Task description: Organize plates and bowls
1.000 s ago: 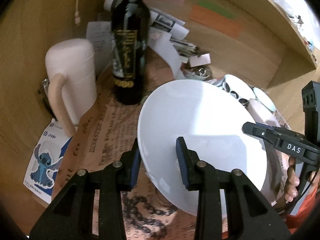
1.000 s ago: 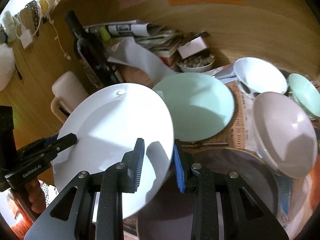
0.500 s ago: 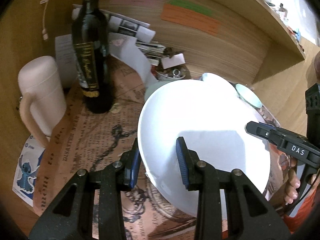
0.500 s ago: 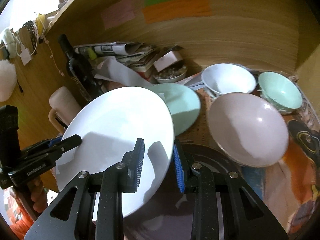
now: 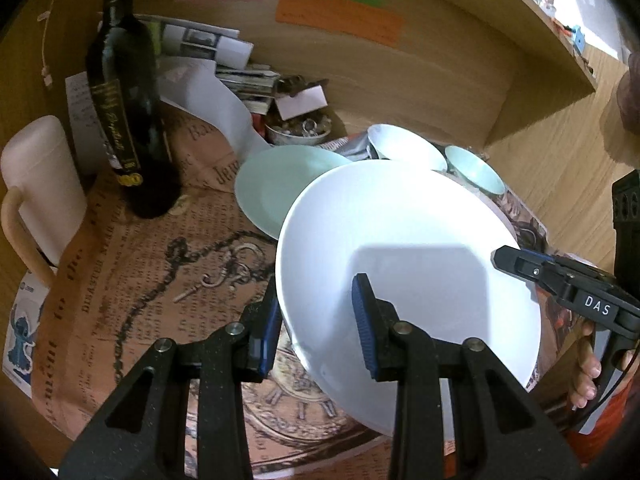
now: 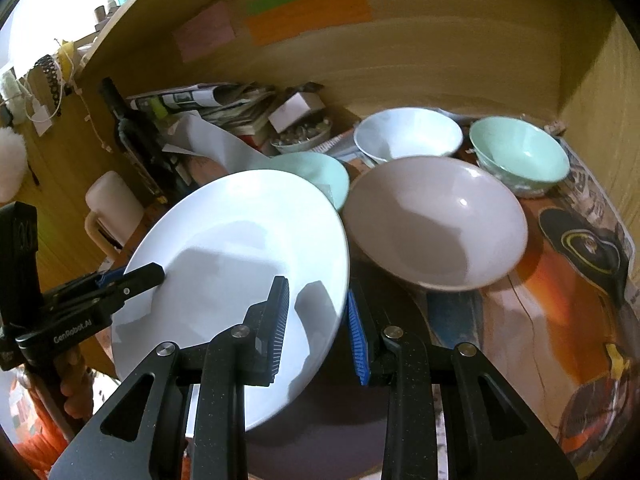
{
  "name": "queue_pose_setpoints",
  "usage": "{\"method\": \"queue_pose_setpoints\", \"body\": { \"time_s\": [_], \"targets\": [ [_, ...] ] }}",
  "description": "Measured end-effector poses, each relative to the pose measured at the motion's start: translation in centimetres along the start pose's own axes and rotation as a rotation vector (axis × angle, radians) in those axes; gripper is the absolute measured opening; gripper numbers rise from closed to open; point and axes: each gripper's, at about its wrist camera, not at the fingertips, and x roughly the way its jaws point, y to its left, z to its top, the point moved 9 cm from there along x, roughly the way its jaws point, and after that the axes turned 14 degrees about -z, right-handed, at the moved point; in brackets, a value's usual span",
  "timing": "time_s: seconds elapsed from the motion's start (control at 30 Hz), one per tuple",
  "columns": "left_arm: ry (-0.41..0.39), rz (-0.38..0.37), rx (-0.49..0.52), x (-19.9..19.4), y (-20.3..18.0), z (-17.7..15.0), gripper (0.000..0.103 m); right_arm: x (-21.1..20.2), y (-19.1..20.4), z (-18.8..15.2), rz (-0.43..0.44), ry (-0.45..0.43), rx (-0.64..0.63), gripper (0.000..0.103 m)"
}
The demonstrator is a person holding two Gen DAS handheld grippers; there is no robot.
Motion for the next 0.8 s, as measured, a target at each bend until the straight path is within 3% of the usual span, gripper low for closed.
{"method": "queue_pose_setpoints", "body": {
  "time_s": [0.8],
  "targets": [
    [0.093,0.022,-0.041,2.6,-2.5,-5.1,0.034,1.0,-2.7,-5.0,0.020,0.109,0.013,0.026]
  ]
}}
